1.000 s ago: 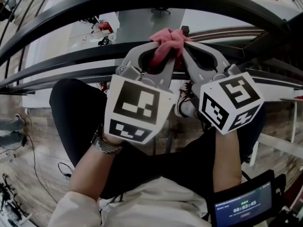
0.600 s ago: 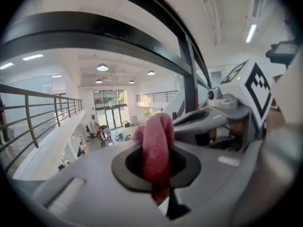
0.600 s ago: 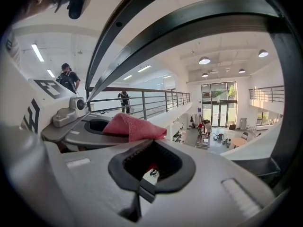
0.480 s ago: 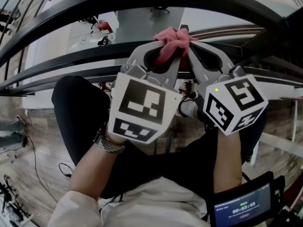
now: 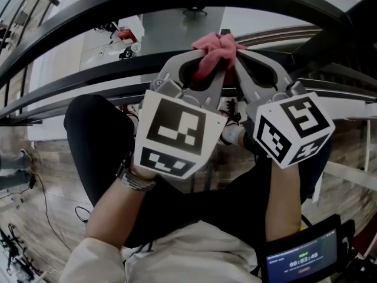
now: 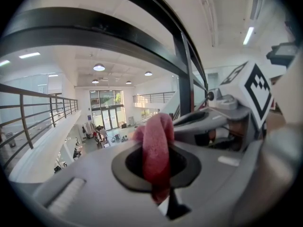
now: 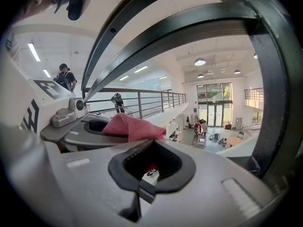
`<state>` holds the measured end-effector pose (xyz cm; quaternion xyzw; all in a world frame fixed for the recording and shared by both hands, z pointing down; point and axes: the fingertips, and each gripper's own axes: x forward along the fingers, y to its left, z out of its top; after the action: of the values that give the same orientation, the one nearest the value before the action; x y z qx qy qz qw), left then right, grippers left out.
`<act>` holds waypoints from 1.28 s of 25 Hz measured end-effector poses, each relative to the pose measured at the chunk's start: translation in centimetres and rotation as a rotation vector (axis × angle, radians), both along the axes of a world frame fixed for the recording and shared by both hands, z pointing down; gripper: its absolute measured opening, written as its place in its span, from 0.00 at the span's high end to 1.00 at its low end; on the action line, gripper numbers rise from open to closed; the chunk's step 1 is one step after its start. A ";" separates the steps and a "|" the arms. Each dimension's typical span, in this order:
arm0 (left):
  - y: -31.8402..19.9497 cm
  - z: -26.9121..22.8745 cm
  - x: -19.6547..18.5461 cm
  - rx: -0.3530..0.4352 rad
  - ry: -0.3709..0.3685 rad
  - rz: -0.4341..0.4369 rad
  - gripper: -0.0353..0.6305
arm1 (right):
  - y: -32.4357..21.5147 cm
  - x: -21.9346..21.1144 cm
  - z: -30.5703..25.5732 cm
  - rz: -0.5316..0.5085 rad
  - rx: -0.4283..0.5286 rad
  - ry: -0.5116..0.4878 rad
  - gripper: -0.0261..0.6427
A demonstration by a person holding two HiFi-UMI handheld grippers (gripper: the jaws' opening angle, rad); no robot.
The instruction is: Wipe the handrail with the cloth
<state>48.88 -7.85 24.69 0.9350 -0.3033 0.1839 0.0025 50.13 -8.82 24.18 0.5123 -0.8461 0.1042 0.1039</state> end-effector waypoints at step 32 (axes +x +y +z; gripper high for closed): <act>0.2 0.2 3.2 -0.007 0.027 0.078 0.90 | 0.1 3.3 0.2 0.100 0.008 0.007 0.96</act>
<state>52.04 -7.66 24.89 0.9485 -0.2660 0.1722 0.0026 53.43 -8.75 24.37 0.5548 -0.8194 0.1040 0.0995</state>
